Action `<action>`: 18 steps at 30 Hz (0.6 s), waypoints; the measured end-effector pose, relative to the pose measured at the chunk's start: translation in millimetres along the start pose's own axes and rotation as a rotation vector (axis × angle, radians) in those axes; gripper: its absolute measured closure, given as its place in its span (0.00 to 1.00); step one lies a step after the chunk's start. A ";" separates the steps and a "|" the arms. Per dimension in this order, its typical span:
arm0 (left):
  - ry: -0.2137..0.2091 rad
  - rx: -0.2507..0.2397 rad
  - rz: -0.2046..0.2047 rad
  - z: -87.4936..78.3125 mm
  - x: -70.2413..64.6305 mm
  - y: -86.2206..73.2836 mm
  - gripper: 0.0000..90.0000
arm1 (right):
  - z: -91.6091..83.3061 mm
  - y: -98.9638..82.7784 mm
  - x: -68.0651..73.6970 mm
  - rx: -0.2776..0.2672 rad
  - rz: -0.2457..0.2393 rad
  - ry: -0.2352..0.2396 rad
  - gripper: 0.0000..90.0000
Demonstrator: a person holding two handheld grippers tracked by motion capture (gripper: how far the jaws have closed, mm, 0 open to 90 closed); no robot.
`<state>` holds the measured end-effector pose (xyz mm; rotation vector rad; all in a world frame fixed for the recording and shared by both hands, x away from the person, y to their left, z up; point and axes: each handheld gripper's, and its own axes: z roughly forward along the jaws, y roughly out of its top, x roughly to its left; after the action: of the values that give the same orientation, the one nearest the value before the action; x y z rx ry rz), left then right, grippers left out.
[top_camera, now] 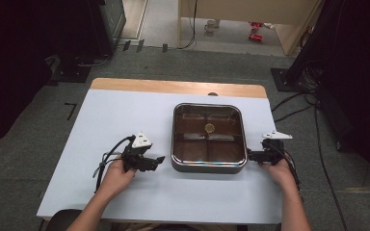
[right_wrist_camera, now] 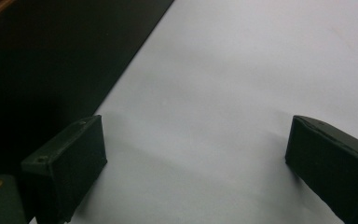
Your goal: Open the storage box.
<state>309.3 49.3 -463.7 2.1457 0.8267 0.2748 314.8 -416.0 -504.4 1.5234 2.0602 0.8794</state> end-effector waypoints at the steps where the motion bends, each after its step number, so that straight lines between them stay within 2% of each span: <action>1: 0.001 -0.012 -0.007 -0.7 0.4 0.8 0.30 | 0.0 0.0 0.0 0.000 0.000 0.000 0.05; 4: -0.015 -0.022 -0.020 -2.1 0.3 3.3 0.30 | 0.0 0.0 0.0 0.000 0.000 0.000 0.05; 8: -0.022 0.003 -0.003 -4.7 0.1 11.6 0.30 | 0.0 0.0 0.0 0.000 0.000 0.000 0.05; 11: -0.057 0.003 -0.036 -7.2 2.2 21.9 0.26 | 0.0 0.0 0.1 0.000 0.001 0.000 0.05; 14: -0.078 -0.008 -0.031 -8.7 2.5 26.7 0.21 | 0.0 0.0 0.0 0.000 -0.001 0.000 0.05; 17: -0.106 -0.025 -0.026 -9.7 3.2 34.6 0.20 | 0.0 0.0 0.0 0.000 -0.001 0.000 0.05; 18: -0.126 -0.029 -0.024 -8.9 4.0 39.0 0.20 | 0.0 0.0 0.0 0.000 0.000 0.000 0.05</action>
<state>326.5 39.2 -428.9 2.1013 0.7712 0.1363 314.9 -416.0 -504.4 1.5230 2.0604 0.8793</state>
